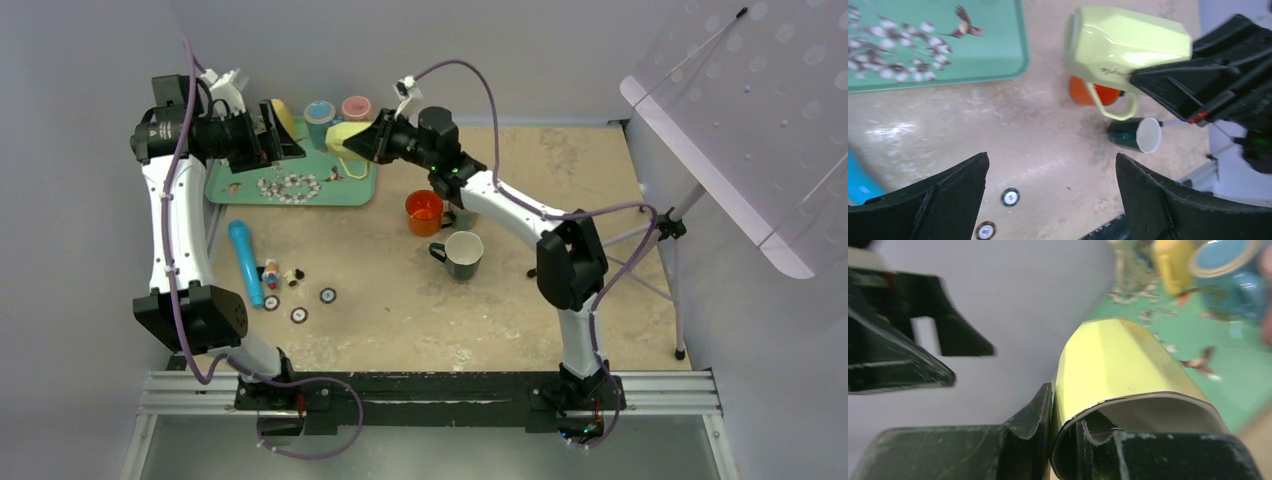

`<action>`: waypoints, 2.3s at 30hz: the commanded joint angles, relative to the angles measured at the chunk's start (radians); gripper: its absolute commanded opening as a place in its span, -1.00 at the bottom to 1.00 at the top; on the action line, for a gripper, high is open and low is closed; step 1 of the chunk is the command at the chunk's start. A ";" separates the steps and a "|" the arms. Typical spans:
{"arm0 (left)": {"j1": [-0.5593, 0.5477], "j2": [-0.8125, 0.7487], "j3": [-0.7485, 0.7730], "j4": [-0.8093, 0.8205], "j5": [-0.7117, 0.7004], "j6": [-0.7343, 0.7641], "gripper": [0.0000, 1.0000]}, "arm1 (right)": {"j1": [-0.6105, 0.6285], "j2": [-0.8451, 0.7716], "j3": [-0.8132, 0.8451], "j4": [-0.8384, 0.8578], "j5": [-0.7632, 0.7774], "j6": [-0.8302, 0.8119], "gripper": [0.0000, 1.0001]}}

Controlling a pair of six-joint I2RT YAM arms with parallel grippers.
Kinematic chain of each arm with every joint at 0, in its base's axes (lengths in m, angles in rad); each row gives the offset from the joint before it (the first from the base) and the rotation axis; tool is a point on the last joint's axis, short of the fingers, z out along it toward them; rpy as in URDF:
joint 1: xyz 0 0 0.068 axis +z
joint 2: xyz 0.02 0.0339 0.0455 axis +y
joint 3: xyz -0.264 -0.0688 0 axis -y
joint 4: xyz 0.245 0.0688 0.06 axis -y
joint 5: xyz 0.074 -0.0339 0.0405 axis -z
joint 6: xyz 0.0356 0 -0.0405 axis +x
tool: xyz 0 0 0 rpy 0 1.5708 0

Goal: Turn the mug right side up

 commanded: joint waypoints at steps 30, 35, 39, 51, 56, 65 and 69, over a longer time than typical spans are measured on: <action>-0.042 0.065 -0.028 0.049 -0.418 0.145 1.00 | 0.269 0.091 0.250 -1.496 0.498 -0.693 -1.00; -0.045 0.076 -0.033 0.060 -0.425 0.145 1.00 | 0.268 0.083 0.221 -1.459 0.471 -0.694 -0.59; -0.058 0.091 -0.035 0.081 -0.427 0.180 1.00 | 0.269 0.082 0.266 -1.485 0.494 -0.687 0.04; -0.313 0.309 0.078 0.373 -0.596 0.202 0.76 | 0.260 -0.290 0.125 -1.202 0.677 -0.617 0.97; -0.350 0.543 0.289 0.454 -0.452 0.271 0.35 | 0.214 -0.455 -0.071 -1.069 0.743 -0.582 0.97; -0.374 0.848 0.549 0.569 -0.570 0.455 0.16 | 0.160 -0.547 -0.171 -1.082 0.810 -0.544 0.97; -0.376 0.902 0.583 0.636 -0.649 0.511 0.23 | 0.149 -0.541 -0.151 -1.112 0.817 -0.546 0.96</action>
